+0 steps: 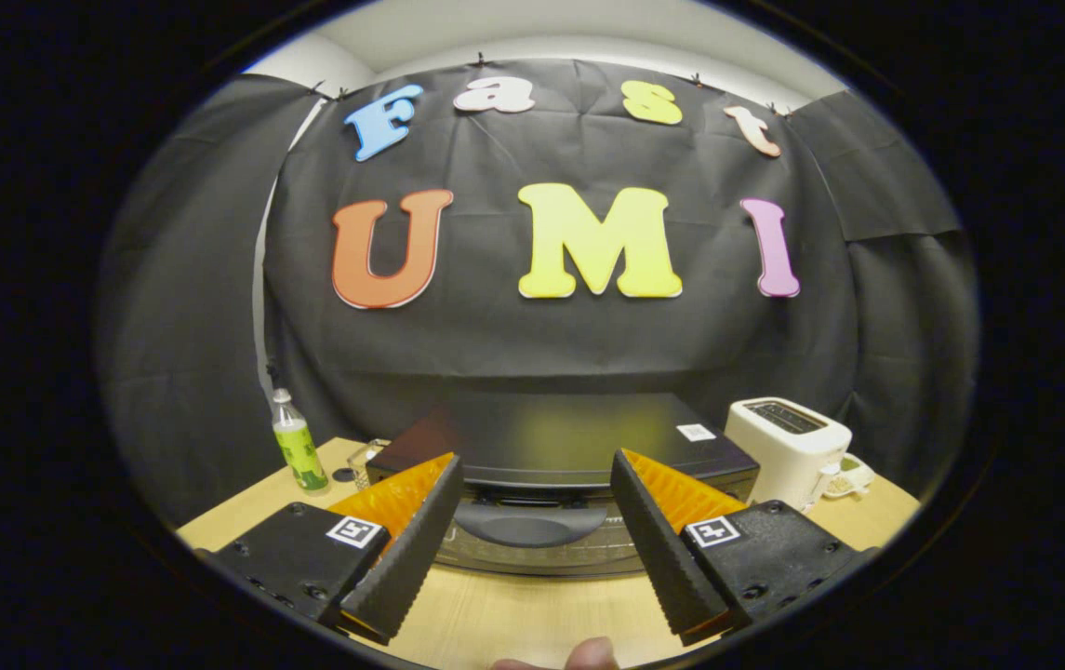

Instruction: Open the toaster oven, put the food inside, and close the toaster oven door.

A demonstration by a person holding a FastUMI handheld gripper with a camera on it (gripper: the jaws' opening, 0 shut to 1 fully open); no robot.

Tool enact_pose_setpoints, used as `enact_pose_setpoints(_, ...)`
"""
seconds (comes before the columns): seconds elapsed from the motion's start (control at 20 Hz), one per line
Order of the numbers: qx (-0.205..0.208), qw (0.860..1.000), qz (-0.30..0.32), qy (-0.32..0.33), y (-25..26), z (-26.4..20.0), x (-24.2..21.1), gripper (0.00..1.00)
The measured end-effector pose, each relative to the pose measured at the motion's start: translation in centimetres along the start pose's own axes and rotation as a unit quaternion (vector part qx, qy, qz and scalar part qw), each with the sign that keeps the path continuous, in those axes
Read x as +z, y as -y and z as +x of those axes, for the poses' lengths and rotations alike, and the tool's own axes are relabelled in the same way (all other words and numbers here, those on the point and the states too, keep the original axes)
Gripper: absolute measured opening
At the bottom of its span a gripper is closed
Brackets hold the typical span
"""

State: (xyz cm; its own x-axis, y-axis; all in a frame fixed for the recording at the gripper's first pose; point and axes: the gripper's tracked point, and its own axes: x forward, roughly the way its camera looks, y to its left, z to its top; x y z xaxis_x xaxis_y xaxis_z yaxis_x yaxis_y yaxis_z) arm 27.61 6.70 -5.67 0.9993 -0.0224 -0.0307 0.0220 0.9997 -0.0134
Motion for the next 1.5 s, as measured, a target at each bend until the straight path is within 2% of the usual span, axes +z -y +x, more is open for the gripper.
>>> enact_pose_setpoints(0.45,-0.019,0.999,-0.024,-0.010,0.1,3.6,-2.2,1.00)
enact_pose_setpoints(0.6,-0.040,0.998,-0.039,-0.013,1.0,3.7,-2.7,1.00)
enact_pose_setpoints(0.7,-0.031,0.999,-0.010,-0.026,1.0,3.9,-3.0,1.00)
enact_pose_setpoints(1.05,-0.012,0.999,-0.013,-0.040,0.9,2.7,-3.7,1.00)
enact_pose_setpoints(1.3,-0.010,0.998,-0.031,-0.048,0.7,-0.1,-4.9,1.00)
enact_pose_setpoints(1.5,-0.004,0.996,-0.046,-0.082,0.7,-2.8,-7.1,1.00)
